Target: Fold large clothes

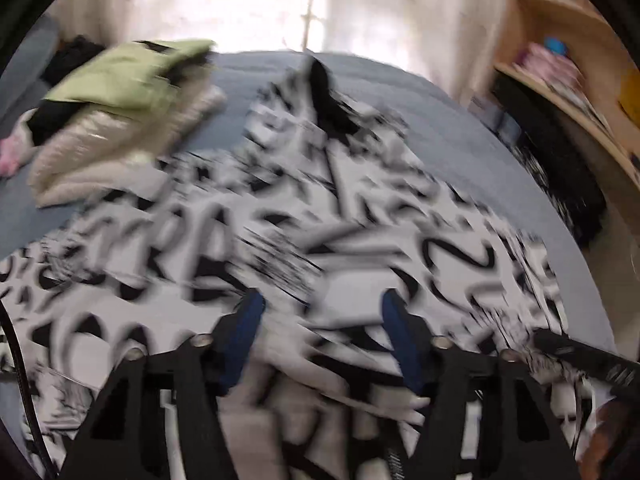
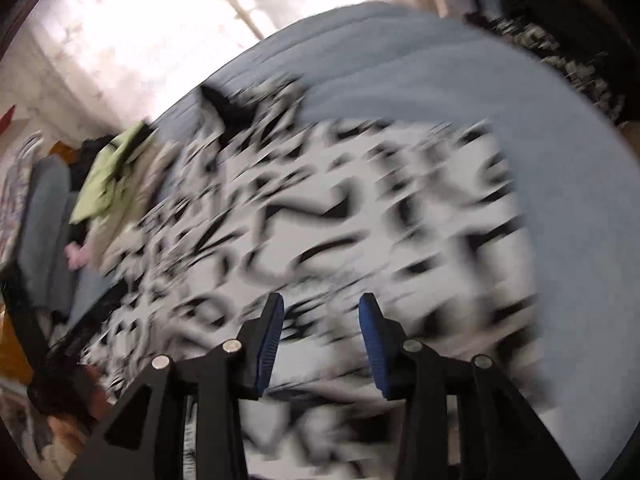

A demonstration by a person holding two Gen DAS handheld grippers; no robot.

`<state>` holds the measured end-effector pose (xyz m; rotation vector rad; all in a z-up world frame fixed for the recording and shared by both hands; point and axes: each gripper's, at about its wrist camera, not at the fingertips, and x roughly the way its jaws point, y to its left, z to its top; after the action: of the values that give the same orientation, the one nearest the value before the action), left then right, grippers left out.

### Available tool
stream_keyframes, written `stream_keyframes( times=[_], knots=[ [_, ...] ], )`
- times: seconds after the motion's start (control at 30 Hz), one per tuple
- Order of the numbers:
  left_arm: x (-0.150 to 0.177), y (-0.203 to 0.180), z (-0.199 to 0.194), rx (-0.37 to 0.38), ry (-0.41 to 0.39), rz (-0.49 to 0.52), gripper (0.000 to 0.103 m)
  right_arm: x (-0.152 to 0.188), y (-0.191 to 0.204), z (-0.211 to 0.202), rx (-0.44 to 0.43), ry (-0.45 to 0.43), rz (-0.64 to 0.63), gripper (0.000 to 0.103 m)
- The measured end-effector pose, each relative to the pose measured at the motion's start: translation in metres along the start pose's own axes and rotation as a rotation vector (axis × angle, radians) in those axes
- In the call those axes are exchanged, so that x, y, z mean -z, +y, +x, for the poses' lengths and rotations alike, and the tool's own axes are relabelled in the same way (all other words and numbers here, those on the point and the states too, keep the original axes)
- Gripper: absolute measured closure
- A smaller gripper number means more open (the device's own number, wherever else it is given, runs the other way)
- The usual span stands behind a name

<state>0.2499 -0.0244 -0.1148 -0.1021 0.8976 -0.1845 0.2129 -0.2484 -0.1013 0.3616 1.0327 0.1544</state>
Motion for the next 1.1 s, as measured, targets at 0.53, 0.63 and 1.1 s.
stream_keyframes(
  times=[0.53,0.63,1.1],
  knots=[
    [0.031,0.009,0.035,-0.004,0.163,0.058,0.053,0.030,-0.106,-0.020,0.166,0.000,0.063,0.103],
    [0.021,0.009,0.028,-0.024,0.135,0.061,0.053,0.019,-0.081,-0.018,0.228,0.021,0.029,0.084],
    [-0.043,0.012,0.089,-0.105,0.141,-0.042,0.053,-0.062,0.024,0.066,0.094,0.003,-0.103,0.059]
  ],
)
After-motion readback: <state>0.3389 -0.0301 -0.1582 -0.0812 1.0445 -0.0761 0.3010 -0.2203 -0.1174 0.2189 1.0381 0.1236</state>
